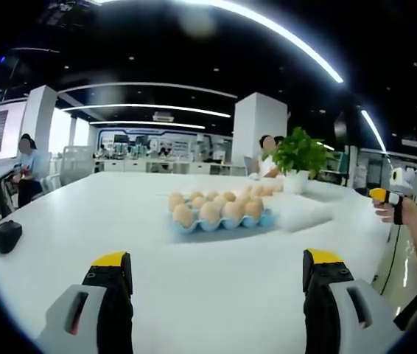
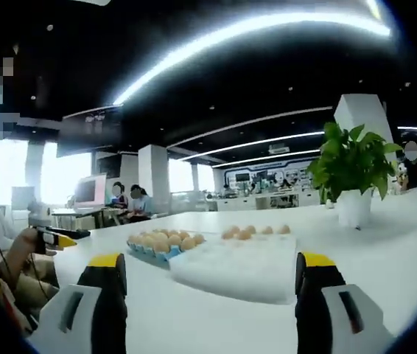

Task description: Pick up the eggs on the table and place them into the egg tray on the table

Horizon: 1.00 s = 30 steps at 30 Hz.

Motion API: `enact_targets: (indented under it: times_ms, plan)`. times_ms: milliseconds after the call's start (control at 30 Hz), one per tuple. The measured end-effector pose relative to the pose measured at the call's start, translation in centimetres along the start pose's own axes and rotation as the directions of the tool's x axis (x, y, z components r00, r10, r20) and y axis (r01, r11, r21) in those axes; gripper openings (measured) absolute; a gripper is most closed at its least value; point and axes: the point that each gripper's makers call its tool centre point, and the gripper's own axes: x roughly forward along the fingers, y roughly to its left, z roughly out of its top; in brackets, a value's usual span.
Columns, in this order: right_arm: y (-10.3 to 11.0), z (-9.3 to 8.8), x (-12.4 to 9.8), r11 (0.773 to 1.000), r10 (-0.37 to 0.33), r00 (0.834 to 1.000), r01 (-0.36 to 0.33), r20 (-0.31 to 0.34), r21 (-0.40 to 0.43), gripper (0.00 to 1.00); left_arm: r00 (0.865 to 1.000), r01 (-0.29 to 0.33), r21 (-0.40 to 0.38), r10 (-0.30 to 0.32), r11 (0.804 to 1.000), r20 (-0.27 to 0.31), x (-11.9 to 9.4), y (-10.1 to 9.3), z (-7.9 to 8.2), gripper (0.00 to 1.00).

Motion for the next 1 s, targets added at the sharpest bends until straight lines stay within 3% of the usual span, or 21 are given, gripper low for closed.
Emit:
enact_targets:
  times_ms: [633, 800, 933, 1000]
  plan:
    - [0.2, -0.6, 0.8, 1.000, 0.012, 0.999, -0.013, -0.041, -0.024, 0.99, 1.000, 0.002, 0.005, -0.002, 1.000, -0.001, 0.0, 0.0, 0.0, 0.97]
    - [-0.6, 0.0, 3.3, 0.998, 0.019, 0.998, -0.022, -0.057, -0.058, 0.97, 1.000, 0.002, -0.001, -0.002, 1.000, 0.002, 0.2, 0.1, -0.1, 0.97]
    - [-2.7, -0.8, 6.2, 0.997, -0.006, 0.988, -0.006, -0.156, -0.072, 0.95, 1.000, 0.008, -0.008, -0.008, 1.000, 0.006, 0.2, -0.1, -0.2, 0.97]
    - [-3.3, -0.7, 7.7, 0.995, -0.005, 0.984, -0.013, -0.176, -0.100, 0.95, 1.000, 0.012, -0.008, -0.012, 1.000, 0.006, 0.1, -0.2, -0.2, 0.97]
